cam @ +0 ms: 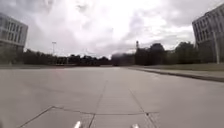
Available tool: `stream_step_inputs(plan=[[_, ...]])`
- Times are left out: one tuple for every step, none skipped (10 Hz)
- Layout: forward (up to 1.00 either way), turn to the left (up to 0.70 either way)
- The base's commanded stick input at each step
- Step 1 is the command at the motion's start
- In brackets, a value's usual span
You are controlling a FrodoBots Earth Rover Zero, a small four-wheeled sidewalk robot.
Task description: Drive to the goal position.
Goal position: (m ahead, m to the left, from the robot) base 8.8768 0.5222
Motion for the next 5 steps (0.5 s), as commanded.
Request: stream_step_inputs(plan=[[1.0, -0.2], [1.0, 0.0], [1.0, 0.0], [1.0, 0.0], [1.0, 0.0]])
